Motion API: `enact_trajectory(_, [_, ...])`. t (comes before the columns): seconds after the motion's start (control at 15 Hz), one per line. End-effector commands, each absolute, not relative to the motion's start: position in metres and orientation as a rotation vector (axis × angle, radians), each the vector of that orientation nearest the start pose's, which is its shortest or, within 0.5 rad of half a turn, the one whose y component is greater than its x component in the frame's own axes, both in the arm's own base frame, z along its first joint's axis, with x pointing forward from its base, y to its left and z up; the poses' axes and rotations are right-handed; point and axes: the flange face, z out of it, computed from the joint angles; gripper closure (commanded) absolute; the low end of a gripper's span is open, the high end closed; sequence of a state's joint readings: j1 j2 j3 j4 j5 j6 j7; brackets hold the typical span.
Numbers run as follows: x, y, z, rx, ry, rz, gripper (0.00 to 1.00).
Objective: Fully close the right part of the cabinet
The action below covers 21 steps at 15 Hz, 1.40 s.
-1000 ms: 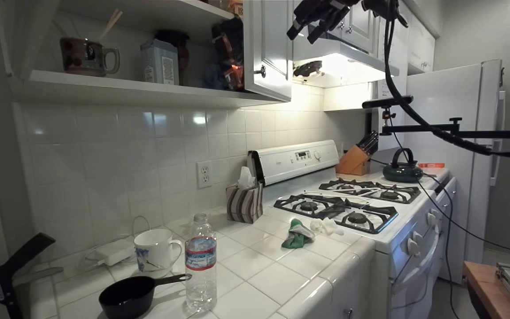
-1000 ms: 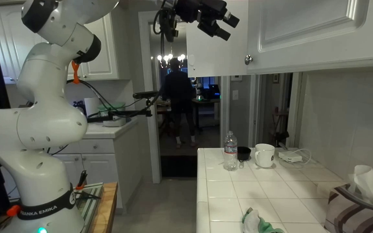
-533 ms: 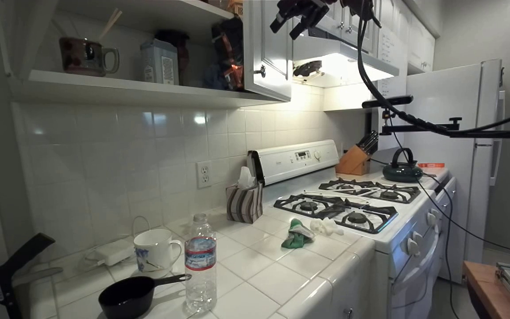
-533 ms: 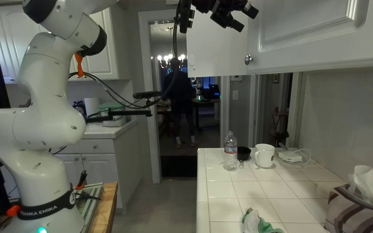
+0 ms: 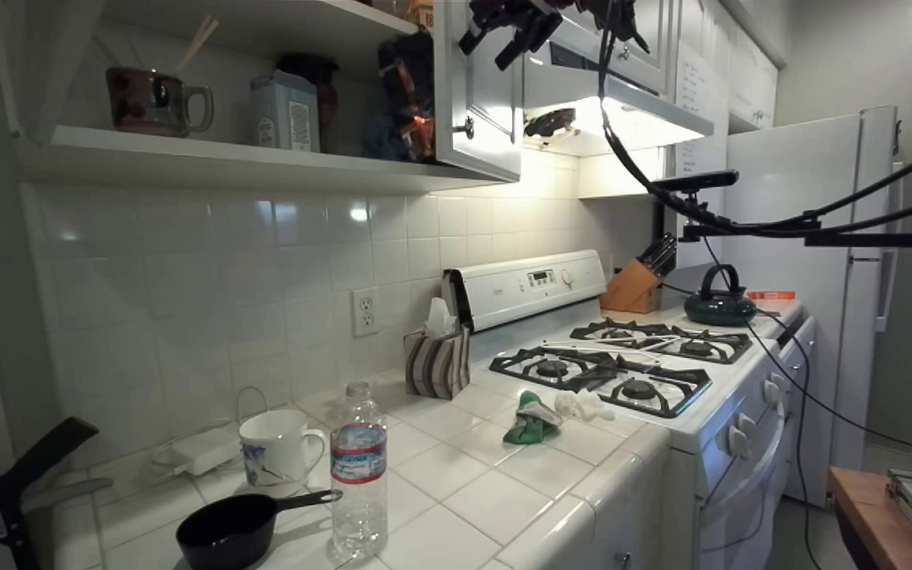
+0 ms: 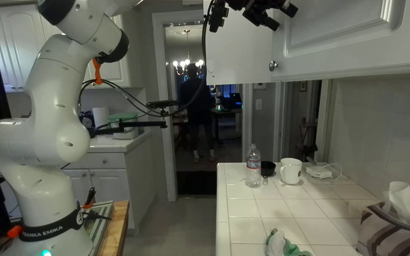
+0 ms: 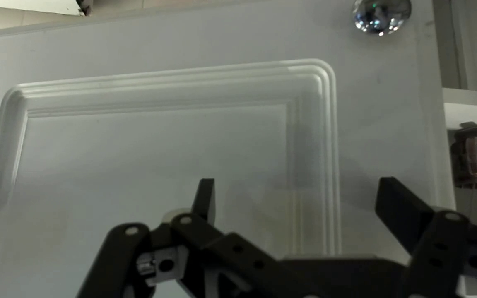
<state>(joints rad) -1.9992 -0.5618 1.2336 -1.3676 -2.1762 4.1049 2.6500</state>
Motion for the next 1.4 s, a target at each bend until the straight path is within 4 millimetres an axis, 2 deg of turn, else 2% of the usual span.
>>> enact_trajectory(0.0, [0.506, -0.017, 0.703, -2.811, 0.359, -1.644, 0.00])
enact_trajectory(0.07, [0.511, -0.016, 0.704, -2.803, 0.376, -1.648, 0.00])
enact_trajectory(0.13, [0.512, -0.023, 0.702, -2.796, 0.374, -1.663, 0.00])
enact_trajectory(0.27, [0.518, -0.019, 0.703, -2.793, 0.391, -1.666, 0.00])
enact_trajectory(0.47, [0.521, -0.034, 0.691, -2.840, 0.458, -1.626, 0.00])
enact_trajectory(0.6, [0.516, -0.042, 0.686, -2.853, 0.466, -1.605, 0.00])
enact_trajectory(0.67, [0.514, -0.036, 0.687, -2.867, 0.415, -1.574, 0.00])
enact_trajectory(0.73, [0.505, -0.029, 0.696, -2.890, 0.372, -1.573, 0.00])
enact_trajectory(0.93, [0.474, -0.021, 0.678, -3.044, 0.163, -1.421, 0.00])
enact_trajectory(1.2, [0.434, -0.015, 0.639, -3.227, -0.022, -1.091, 0.00])
enact_trajectory(1.33, [0.421, -0.021, 0.604, -3.243, 0.003, -0.984, 0.00])
